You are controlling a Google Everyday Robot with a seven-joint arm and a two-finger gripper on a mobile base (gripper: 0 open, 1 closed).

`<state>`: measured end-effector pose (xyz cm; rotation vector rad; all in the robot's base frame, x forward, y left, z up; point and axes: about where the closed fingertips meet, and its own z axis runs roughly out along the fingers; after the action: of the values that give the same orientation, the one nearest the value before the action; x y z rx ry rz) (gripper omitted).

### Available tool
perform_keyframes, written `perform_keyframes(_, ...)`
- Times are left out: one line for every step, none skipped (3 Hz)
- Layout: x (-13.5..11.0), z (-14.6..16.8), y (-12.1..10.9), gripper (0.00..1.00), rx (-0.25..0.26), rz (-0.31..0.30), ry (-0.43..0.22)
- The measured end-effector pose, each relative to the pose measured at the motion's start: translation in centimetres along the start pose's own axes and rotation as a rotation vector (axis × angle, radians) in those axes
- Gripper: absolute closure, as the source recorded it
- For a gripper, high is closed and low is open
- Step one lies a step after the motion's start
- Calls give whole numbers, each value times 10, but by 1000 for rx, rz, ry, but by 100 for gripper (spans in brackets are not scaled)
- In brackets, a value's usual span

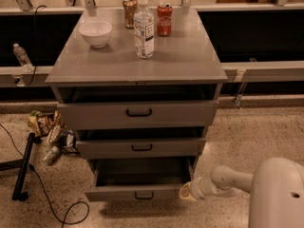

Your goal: Close bottom drawer

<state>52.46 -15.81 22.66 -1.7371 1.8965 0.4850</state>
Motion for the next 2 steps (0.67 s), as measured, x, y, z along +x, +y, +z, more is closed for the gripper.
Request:
perform_keyframes(13, 19, -5, 100, 20, -17, 31)
perform_keyframes(23, 37, -6, 100, 38, -40, 67)
